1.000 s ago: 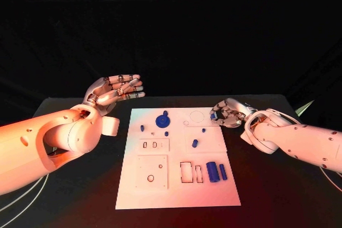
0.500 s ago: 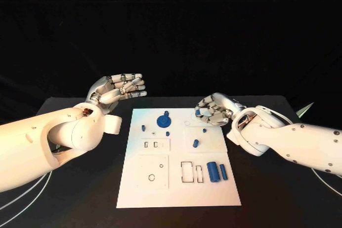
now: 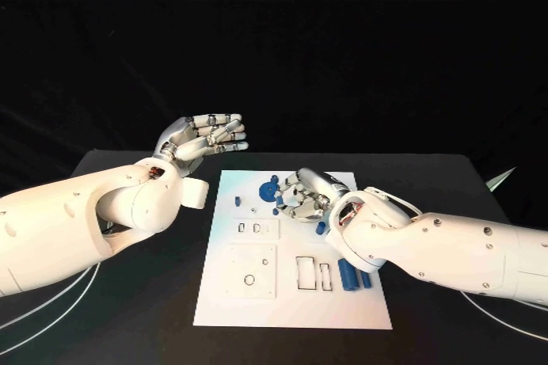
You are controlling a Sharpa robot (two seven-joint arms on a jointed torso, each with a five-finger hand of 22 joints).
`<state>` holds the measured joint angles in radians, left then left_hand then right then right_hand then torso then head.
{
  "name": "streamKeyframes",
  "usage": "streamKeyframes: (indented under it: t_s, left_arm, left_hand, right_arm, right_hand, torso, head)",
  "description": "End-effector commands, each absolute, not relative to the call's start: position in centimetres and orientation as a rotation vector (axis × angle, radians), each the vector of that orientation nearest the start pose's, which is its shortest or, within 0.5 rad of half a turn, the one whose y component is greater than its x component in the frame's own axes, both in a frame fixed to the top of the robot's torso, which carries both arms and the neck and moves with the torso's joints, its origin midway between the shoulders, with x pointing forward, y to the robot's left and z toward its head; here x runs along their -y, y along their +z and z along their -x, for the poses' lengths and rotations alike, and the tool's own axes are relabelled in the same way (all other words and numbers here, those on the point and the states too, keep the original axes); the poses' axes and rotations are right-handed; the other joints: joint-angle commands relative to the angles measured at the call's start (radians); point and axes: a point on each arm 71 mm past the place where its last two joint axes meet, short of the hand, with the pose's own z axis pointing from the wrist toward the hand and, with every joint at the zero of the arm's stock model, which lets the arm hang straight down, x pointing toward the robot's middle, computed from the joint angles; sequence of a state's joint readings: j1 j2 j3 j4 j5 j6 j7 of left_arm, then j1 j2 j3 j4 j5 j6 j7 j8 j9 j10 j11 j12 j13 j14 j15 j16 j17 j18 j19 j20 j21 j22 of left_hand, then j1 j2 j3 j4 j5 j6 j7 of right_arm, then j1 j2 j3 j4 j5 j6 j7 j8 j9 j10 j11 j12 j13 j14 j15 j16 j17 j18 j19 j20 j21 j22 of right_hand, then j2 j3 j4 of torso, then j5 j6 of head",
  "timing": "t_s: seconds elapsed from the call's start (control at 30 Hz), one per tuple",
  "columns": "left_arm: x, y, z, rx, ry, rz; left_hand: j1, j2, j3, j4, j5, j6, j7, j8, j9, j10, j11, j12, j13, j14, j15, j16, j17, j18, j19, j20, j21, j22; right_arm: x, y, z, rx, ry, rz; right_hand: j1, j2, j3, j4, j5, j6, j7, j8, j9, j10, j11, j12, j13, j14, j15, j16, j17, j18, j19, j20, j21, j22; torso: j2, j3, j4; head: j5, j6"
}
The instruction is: Assemble the parts on the task board
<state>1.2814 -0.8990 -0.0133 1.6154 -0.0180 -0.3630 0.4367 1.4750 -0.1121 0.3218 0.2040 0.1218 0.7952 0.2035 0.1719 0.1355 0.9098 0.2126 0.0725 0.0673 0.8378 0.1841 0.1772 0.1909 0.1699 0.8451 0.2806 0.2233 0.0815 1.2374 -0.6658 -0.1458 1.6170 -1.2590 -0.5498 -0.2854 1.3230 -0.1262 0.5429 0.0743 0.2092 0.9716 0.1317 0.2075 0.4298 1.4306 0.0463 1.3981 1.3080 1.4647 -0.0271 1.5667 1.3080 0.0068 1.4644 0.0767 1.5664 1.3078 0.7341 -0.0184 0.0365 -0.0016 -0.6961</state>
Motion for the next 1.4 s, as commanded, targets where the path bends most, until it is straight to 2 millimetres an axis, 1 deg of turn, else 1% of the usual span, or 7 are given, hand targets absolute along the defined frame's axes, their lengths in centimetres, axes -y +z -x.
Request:
streamKeyframes:
  t_s: [0.03,0.13,0.23,0.5,0.87,1.0,1.4]
  left_arm:
    - [-20.9,-11.8,-48.7,-1.3,-1.625,0.983]
    - [-20.8,-11.8,-48.7,-1.302,-1.628,0.983]
    - [-20.8,-11.8,-48.7,-1.303,-1.629,0.982]
    - [-20.7,-11.8,-48.7,-1.306,-1.631,0.983]
    - [-20.6,-11.8,-48.7,-1.307,-1.632,0.983]
    - [-20.6,-11.8,-48.6,-1.308,-1.632,0.983]
    - [-20.7,-11.8,-48.6,-1.307,-1.63,0.983]
  left_hand:
    - [0.005,-0.001,0.004,-0.003,-0.003,0.001,0.049,0.007,0.0,0.006,0.0,-0.003,0.0,-0.007,-0.001,-0.005,0.001,0.011,0.004,0.001,0.002,-0.001]
    - [0.005,-0.001,0.004,-0.003,-0.003,0.001,0.049,0.007,0.0,0.006,0.0,-0.003,0.0,-0.007,-0.001,-0.005,0.001,0.011,0.004,0.001,0.002,-0.001]
    - [0.005,-0.001,0.004,-0.003,-0.003,0.001,0.049,0.007,0.0,0.006,0.0,-0.003,0.0,-0.007,-0.001,-0.005,0.001,0.011,0.004,0.001,0.002,-0.001]
    - [0.004,0.0,0.005,-0.004,-0.004,0.003,0.049,0.008,0.0,0.008,0.0,-0.003,0.0,-0.007,-0.001,-0.005,0.002,0.011,0.005,0.0,0.002,-0.001]
    - [0.004,-0.001,0.005,-0.004,-0.004,0.004,0.052,0.008,0.0,0.009,0.0,-0.002,0.0,-0.008,-0.002,-0.005,0.002,0.011,0.005,0.0,0.002,-0.002]
    - [0.004,-0.001,0.005,-0.004,-0.004,0.004,0.052,0.008,0.0,0.009,0.0,-0.002,0.0,-0.008,-0.002,-0.005,0.002,0.011,0.005,0.0,0.002,-0.002]
    - [0.004,-0.001,0.005,-0.004,-0.004,0.004,0.052,0.008,0.0,0.009,0.0,-0.002,0.0,-0.008,-0.002,-0.005,0.002,0.011,0.005,0.0,0.002,-0.002]
  right_arm:
    - [9.4,-19.4,-45.3,-1.67,0.772,-0.073]
    - [8.5,-19.8,-45.1,-1.681,0.773,-0.061]
    - [7.8,-20.3,-44.9,-1.693,0.77,-0.048]
    - [6.7,-21.3,-44.5,-1.718,0.758,-0.019]
    - [6.1,-22.0,-44.3,-1.738,0.736,0.017]
    - [5.9,-22.1,-44.2,-1.733,0.731,0.03]
    - [5.8,-22.5,-44.3,-1.736,0.709,0.05]
  right_hand:
    - [-0.009,-0.001,0.0,0.003,-0.004,0.001,-0.002,0.033,0.033,-0.004,0.001,-0.004,0.102,0.106,0.003,0.004,0.263,-0.004,0.101,0.002,-0.005,0.254]
    - [-0.009,-0.001,0.0,0.003,-0.004,0.001,-0.002,0.033,0.033,-0.004,0.001,-0.004,0.102,0.106,0.003,0.004,0.263,-0.004,0.101,0.002,-0.005,0.254]
    - [-0.009,-0.001,0.0,0.003,-0.004,0.001,-0.002,0.033,0.033,-0.004,0.001,-0.004,0.102,0.106,0.003,0.004,0.263,-0.004,0.101,0.002,-0.005,0.254]
    - [-0.014,-0.001,-0.001,0.005,-0.008,0.0,-0.002,0.035,0.033,-0.004,0.001,-0.004,0.102,0.106,0.004,0.004,0.263,-0.003,0.101,0.002,-0.006,0.253]
    - [-0.028,-0.009,-0.005,0.008,-0.017,-0.005,-0.002,0.038,0.034,-0.004,0.001,-0.005,0.102,0.106,0.004,0.004,0.263,-0.003,0.101,0.003,-0.006,0.253]
    - [-0.031,-0.011,-0.007,0.008,-0.019,-0.006,-0.001,0.039,0.034,-0.004,0.002,-0.005,0.102,0.106,0.004,0.004,0.263,-0.003,0.1,0.003,-0.007,0.252]
    - [-0.039,-0.019,-0.011,0.01,-0.026,-0.009,-0.001,0.04,0.034,-0.005,0.002,-0.006,0.101,0.106,0.004,0.004,0.263,-0.003,0.101,0.004,-0.007,0.253]
  torso:
    - [0.001,0.002,-0.0011]
    - [0.002,0.0015,0.0008]
    - [0.002,0.0016,-0.0009]
    - [0.002,0.0017,-0.0007]
    - [0.001,0.0014,-0.0019]
    - [0.002,0.0023,-0.0017]
    - [0.002,0.0021,-0.0016]
  head:
    - [0.012,-0.003]
    - [0.011,-0.005]
    - [0.014,-0.008]
    - [0.018,-0.014]
    - [0.024,-0.018]
    - [0.024,-0.017]
    - [0.025,-0.019]
